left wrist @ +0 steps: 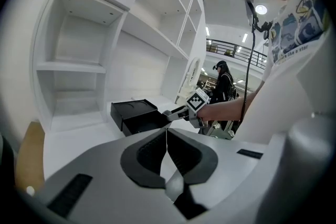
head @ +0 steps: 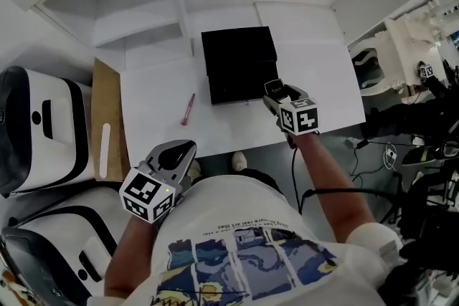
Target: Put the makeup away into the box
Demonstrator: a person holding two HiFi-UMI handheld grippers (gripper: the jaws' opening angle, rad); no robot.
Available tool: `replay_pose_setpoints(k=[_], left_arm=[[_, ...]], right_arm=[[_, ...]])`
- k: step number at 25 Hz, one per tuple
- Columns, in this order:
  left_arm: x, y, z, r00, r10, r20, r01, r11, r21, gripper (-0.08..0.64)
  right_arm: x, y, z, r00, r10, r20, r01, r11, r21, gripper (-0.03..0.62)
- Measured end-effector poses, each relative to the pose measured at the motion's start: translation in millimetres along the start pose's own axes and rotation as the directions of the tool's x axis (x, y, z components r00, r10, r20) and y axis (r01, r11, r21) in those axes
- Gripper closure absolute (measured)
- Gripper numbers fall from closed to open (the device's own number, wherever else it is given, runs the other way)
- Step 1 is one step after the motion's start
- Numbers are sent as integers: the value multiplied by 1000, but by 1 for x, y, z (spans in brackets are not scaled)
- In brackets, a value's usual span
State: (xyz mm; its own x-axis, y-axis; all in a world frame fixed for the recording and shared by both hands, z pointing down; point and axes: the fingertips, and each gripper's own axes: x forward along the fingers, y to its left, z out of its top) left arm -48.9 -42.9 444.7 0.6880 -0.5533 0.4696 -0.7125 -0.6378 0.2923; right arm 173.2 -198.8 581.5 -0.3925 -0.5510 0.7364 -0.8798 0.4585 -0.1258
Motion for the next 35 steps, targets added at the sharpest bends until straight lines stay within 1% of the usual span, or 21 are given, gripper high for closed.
replay_pose_setpoints(k=[5,9,11,15,22,35], left_arm=[[-14,8,-4,999,51,13,-50,999,-22,545],[-26,16,-8,995,96,19,-95,994,-46,545],[-31,20,-10,993,118,23,-116,992,-58,545],[-38,25,-13,987,158,29,-155,984,-82,545],[-44,28,-18,977,211,34,-205,971,-122,545],[-39,26,-15,965,261,38,-253,956,-152,545]], right_arm=[[30,15,11,998,44,-39,-46,997,-57,253],[50,22,18,994,58,-91,-68,992,-107,253],[63,28,18,989,86,-123,-102,986,-132,253],[86,34,14,973,114,-202,-154,969,-194,253],[108,40,6,943,112,-313,-207,935,-289,253],[124,46,-5,908,128,-399,-288,881,-374,253]])
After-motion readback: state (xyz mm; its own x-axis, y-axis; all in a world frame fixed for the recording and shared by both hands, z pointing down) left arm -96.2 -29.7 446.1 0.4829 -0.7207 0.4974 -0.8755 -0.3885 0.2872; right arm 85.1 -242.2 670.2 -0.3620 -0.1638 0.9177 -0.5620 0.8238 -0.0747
